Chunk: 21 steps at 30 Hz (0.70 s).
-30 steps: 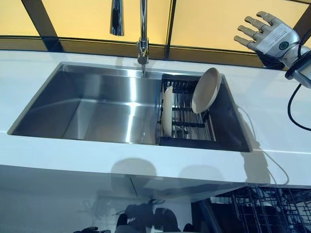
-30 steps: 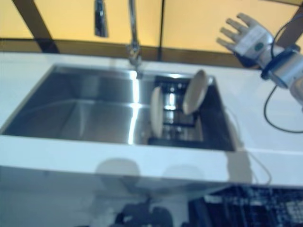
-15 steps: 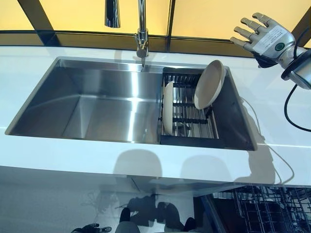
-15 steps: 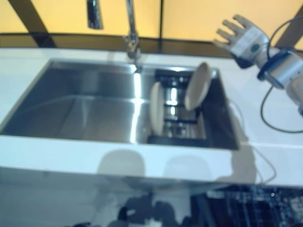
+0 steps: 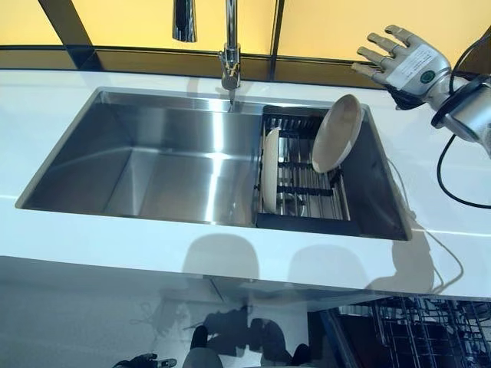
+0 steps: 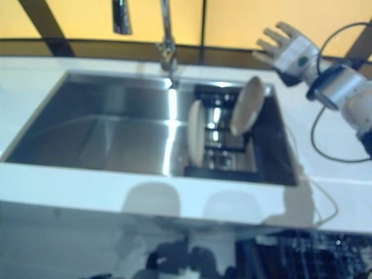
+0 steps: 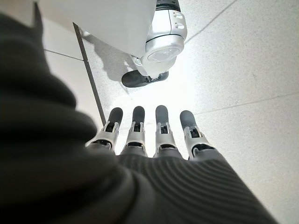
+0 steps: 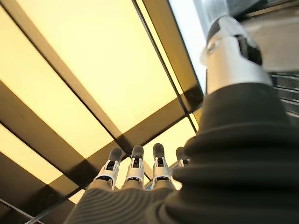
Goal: Take plates into dishwasher
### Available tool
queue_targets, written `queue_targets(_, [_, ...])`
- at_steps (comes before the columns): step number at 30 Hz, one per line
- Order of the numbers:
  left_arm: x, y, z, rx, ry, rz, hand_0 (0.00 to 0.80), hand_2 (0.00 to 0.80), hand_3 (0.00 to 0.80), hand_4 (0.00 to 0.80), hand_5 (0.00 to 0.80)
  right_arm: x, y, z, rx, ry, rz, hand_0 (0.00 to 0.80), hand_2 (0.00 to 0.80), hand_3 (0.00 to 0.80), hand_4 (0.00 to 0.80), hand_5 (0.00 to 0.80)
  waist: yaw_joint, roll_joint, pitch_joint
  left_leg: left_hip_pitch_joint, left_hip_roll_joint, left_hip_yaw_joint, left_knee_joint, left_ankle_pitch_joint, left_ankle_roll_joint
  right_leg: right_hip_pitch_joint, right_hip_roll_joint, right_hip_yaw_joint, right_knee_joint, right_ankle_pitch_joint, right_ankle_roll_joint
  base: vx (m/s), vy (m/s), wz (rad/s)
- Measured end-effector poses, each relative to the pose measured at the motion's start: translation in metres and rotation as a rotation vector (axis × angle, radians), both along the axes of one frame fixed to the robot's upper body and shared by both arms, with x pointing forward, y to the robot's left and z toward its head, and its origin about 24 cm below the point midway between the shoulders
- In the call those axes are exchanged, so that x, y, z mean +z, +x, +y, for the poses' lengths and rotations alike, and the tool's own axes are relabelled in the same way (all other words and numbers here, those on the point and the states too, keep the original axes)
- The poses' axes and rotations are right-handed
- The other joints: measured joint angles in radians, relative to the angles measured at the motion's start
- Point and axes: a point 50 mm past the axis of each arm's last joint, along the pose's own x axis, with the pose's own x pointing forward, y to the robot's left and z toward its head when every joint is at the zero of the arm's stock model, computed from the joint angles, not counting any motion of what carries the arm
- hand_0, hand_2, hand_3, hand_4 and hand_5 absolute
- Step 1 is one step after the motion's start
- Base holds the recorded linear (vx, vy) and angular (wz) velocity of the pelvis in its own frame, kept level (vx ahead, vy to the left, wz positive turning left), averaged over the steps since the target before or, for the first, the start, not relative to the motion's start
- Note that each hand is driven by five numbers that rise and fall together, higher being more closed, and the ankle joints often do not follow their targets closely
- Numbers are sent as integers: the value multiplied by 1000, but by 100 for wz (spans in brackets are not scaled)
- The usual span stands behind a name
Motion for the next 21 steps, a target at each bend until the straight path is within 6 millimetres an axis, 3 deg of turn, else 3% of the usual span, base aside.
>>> queue_targets(5, [0,1,0,-1,0,-4,0,0,0,0,0,-3,3,7,22,8,8,0,0,0,0,0,1,5,14,-3,0,-1,0,0,0,-1,0,-2,0,0,0,-48,0,1])
queue_targets(21, [3,17,-1,5,-10,-54,0,0,0,0,0,-8,5,4,-30,-43,30,0,0,0,0,0,-1,17,41,-38,-2,-5,5,1,-1,-32,-1,-2,2,1,0,-30,-1,1])
